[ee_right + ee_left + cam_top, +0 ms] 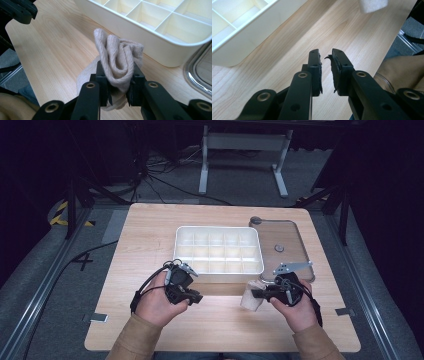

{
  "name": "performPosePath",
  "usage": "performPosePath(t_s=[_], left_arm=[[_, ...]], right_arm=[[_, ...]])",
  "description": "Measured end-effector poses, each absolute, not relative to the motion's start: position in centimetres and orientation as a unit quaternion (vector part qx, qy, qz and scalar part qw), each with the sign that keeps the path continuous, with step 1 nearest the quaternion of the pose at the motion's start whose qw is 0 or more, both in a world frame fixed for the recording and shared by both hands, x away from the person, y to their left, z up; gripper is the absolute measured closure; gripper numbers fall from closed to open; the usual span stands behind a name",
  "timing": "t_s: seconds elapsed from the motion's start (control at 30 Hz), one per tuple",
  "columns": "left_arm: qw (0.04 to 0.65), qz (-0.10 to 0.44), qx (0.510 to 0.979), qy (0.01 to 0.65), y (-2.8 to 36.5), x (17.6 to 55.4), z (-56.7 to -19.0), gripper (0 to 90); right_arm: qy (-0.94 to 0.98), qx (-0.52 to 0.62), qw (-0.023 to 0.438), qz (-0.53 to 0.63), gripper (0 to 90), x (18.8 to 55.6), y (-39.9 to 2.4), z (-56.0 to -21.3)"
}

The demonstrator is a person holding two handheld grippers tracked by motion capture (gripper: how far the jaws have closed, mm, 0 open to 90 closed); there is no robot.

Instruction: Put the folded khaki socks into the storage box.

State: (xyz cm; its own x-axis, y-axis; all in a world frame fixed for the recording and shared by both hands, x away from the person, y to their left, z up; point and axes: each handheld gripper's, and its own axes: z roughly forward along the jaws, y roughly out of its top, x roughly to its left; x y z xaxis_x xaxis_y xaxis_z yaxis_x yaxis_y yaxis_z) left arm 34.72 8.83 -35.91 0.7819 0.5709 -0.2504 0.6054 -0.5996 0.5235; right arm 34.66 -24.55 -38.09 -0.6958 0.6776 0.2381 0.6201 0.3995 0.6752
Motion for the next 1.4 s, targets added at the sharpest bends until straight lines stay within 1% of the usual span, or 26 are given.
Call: performPosePath(t_s=[0.33,0.7,1.0,1.4], left_arm=[[0.3,-0.019,0.887,0.35,10.2,35.2,-35.8,77.5],[0.303,-0.014,0.879,0.367,11.6,35.6,-35.7,77.1],[0.304,-0.014,0.874,0.378,12.4,35.9,-35.7,76.8],[0.295,-0.009,0.874,0.386,12.8,35.9,-35.7,76.4]], right_arm=[[0.836,0.388,0.039,0.385,75.7,35.6,-25.0,-37.3],[0.841,0.392,0.041,0.37,75.7,37.3,-25.4,-35.1],[0.851,0.392,0.051,0.345,75.7,39.0,-25.1,-33.5],[0.856,0.393,0.067,0.328,75.7,41.0,-24.6,-32.6]])
